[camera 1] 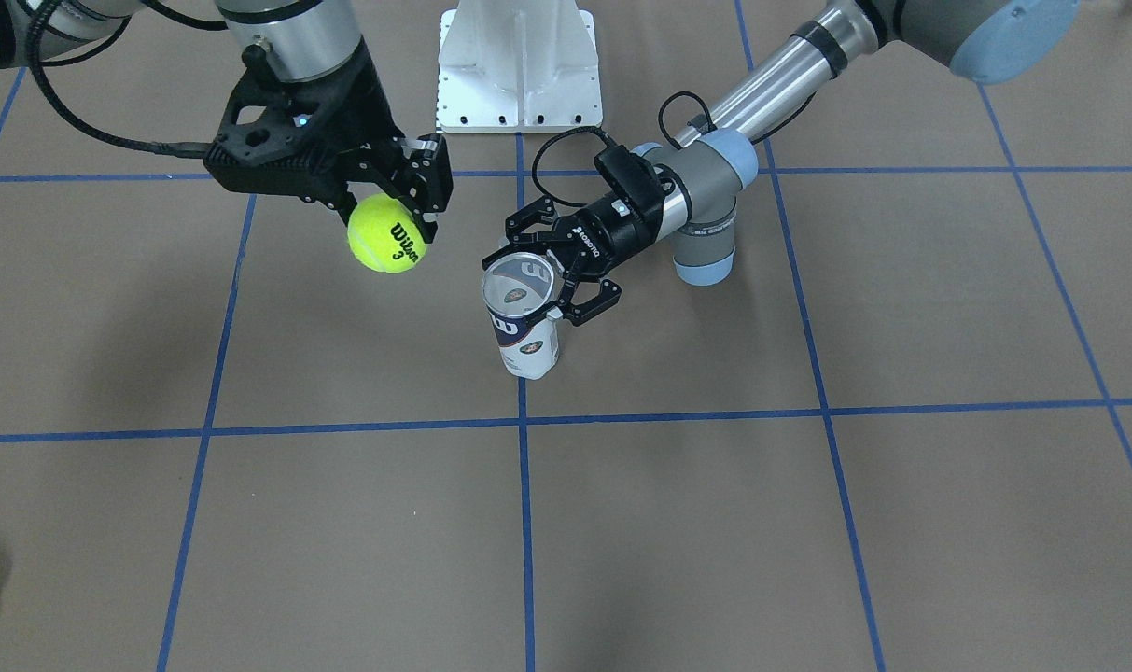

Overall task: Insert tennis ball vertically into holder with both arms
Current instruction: 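Carry the ball with the right gripper above the tube's open top, then open the right gripper to drop the ball into the tube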

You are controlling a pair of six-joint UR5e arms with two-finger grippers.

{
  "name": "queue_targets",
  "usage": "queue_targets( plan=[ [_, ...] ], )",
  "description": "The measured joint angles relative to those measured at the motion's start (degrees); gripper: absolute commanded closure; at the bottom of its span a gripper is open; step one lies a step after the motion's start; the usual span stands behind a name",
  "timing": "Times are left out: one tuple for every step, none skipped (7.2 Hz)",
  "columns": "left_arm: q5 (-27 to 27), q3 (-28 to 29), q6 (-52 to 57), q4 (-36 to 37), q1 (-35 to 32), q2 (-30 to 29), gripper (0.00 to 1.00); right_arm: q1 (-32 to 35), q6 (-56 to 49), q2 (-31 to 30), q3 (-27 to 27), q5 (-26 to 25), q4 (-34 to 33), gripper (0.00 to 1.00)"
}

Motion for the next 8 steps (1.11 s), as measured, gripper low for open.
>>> queue_targets(
  plan=[
    [0.0,0.0,0.0,0.0,0.0,0.0,0.22,-1.0,1.0,3.9,-4.2,-1.0,-0.1,0.67],
    [0.0,0.0,0.0,0.0,0.0,0.0,0.22,-2.3,2.0,7.3,-8.2,-2.4,-0.1,0.57],
    [0.0,0.0,0.0,0.0,0.0,0.0,0.22,-3.6,2.7,9.5,-10.8,-3.8,-0.1,0.49],
    [0.0,0.0,0.0,0.0,0.0,0.0,0.22,-4.6,3.1,10.3,-11.9,-4.6,0.0,0.34],
    [0.0,0.0,0.0,0.0,0.0,0.1,0.22,-5.5,3.2,10.5,-12.3,-5.4,0.0,0.06],
    [0.0,0.0,0.0,0.0,0.0,0.1,0.22,-6.2,3.3,10.4,-12.4,-6.2,0.0,0.02],
    [0.1,0.0,0.0,0.0,0.0,0.1,0.22,-6.6,3.3,10.2,-12.3,-6.8,-0.1,0.01],
    [0.1,0.0,0.0,0.0,0.0,0.1,0.22,-6.8,3.3,10.1,-12.2,-7.0,-0.1,0.01]
  ],
)
